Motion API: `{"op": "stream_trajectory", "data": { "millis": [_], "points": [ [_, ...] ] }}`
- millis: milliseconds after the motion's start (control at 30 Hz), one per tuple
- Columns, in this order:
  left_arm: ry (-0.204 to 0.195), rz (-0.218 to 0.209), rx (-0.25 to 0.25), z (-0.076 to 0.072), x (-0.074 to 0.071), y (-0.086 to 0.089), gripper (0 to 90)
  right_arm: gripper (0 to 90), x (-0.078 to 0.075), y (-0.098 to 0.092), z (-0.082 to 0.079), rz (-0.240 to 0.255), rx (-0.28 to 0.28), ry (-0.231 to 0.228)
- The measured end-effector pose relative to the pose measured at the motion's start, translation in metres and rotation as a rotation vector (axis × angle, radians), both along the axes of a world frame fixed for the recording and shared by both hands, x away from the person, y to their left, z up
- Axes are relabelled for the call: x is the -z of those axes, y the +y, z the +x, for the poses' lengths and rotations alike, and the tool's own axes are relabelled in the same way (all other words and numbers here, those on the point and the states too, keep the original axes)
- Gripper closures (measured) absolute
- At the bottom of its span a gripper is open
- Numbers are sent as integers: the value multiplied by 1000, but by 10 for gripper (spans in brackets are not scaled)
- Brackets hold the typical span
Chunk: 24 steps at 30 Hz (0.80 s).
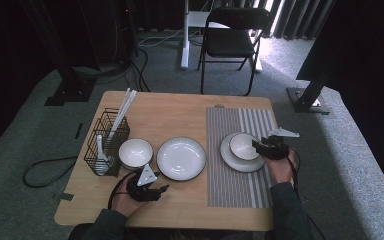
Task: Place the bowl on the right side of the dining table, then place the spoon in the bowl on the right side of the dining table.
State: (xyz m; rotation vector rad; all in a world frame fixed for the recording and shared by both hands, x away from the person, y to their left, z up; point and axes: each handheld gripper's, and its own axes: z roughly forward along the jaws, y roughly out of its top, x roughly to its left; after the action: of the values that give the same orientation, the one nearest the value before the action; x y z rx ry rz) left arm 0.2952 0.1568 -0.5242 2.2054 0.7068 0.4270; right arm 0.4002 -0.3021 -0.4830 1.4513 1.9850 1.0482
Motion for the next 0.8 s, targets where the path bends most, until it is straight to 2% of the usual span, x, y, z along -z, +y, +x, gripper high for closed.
{"op": "stream_trajectory", "data": {
  "millis": [467,667,800],
  "points": [
    [0,0,1,0,0,0,409,518,-2,0,-3,10,-7,-9],
    [-5,9,2,-1,1,0,409,529,-2,4,-4,-2,-36,-4],
    [-7,6,5,-1,0,-1,410,543,-4,4,-5,-2,-25,-12]
  ]
}}
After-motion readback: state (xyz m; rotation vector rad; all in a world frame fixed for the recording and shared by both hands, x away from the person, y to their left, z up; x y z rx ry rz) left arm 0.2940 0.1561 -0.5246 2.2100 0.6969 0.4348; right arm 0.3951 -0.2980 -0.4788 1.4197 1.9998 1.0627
